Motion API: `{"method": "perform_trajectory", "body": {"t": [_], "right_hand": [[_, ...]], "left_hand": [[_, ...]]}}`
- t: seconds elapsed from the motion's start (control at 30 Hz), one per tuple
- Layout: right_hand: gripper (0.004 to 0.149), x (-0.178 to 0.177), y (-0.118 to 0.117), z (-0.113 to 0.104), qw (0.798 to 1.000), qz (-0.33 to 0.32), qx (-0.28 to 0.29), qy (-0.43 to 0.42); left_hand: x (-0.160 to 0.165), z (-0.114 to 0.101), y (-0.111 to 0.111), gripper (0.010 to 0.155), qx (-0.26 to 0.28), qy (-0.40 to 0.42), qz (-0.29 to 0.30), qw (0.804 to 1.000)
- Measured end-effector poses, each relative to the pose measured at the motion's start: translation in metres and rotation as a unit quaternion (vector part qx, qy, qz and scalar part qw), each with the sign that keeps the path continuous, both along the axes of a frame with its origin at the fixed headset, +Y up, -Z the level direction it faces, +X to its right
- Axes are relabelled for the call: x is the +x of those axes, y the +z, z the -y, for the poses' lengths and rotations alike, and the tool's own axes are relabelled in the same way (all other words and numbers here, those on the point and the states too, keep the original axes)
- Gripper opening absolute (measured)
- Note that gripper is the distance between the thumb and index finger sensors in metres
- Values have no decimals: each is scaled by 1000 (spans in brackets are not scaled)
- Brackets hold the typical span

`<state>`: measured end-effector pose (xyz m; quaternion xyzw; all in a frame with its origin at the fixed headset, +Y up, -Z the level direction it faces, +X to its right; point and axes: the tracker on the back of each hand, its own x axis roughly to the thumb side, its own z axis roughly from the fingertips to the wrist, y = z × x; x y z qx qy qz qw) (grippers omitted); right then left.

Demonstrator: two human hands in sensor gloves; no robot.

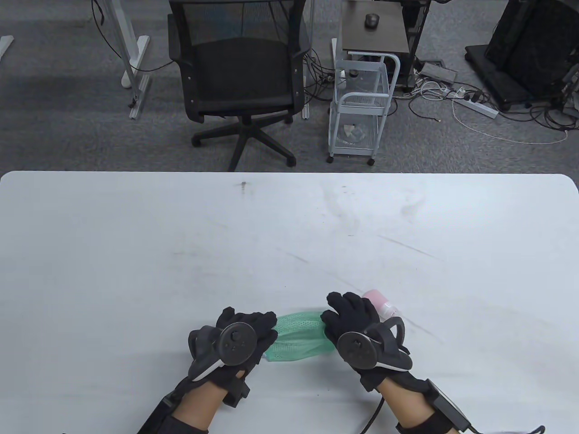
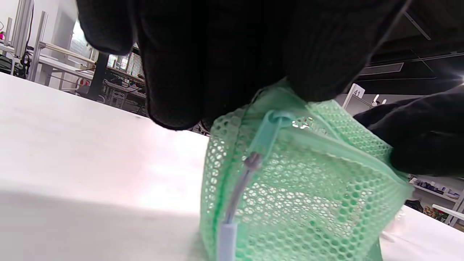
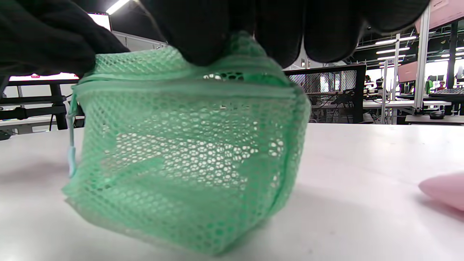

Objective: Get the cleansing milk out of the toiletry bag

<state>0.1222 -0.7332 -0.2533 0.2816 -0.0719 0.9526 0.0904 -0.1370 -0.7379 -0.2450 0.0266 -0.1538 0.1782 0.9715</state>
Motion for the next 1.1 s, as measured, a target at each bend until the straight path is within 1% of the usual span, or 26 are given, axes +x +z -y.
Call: {"method": "perform_trajectory", "body": {"t": [0.23,0.33,0.47,0.57,0.8,1.1], "right_hand": [[38,7,-5,1,1000,14,-4,-4],[39,11,-8,2,1000,21,-9,-13],[40,12,-11,4,1000,27,-11,-12],[41,11,-13,6,1000,27,-14,-7],[42,9,-13,7,1000,25,-13,-1],[44,8,-13,7,1000,28,-11,1]], "left_hand": [[-10,5,-7,47,-12,-19,-21,1000],[-11,9,-10,50,-29,-26,-12,999],[-5,16,-12,56,-49,-42,8,998],[-1,18,-12,58,-51,-43,14,998],[1,17,-11,49,-30,-39,15,999],[0,16,-11,45,-22,-29,7,999]]}}
